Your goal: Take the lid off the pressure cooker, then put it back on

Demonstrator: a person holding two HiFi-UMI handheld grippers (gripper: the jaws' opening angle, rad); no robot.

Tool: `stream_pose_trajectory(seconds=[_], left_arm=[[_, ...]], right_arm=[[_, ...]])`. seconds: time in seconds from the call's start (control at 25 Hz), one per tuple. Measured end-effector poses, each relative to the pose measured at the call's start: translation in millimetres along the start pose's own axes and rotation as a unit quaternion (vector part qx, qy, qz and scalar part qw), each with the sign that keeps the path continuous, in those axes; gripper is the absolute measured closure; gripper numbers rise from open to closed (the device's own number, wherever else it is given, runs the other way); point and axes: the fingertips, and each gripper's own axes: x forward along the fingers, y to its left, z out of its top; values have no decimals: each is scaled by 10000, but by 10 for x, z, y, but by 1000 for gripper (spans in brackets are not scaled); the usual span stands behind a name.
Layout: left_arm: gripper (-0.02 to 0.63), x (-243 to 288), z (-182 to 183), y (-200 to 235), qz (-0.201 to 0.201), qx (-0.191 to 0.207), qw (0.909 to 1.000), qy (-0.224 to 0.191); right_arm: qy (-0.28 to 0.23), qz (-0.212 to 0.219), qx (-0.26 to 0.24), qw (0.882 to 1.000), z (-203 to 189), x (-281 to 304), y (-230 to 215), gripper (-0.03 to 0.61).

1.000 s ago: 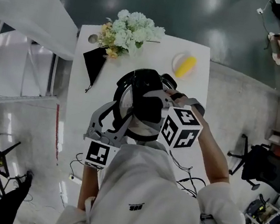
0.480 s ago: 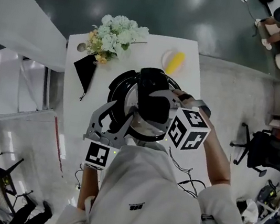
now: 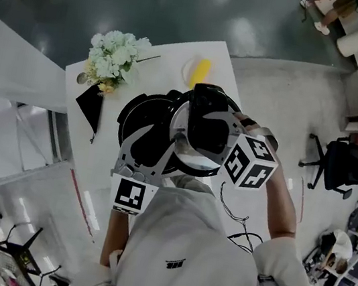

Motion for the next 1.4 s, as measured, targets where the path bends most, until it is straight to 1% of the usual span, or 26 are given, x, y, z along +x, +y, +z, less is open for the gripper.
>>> stream_pose_trajectory(seconds=[0.32,0.52,0.6,0.8,1.04,1.24,1.4], left_arm=[[394,472,156,-397,-506,237,9984,28],[394,688,203,-604,-753,312,9967,30],[394,749,211,-664,-819,339,9960,93],[396,938,205,-824,-852,299,9957,185],[397,1144,118,-976,-799,257,9958,368],[400,1319,-2,-1023,-657,176,9962,551],[400,1417,-82,-1081,-581,185,9956,705]], right_arm=[[57,-397,637,9972,-540,-263,-58,299],[115,-580,1045,9928,-915,-424,-67,299],[158,-668,1215,9902,-1066,-476,-69,299],[270,-843,1523,9844,-1432,-492,-116,299],[281,-923,1835,9783,-1799,-300,-136,299],[274,-796,2052,9751,-2069,4,-121,299],[298,-657,2104,9749,-2240,249,-98,299]])
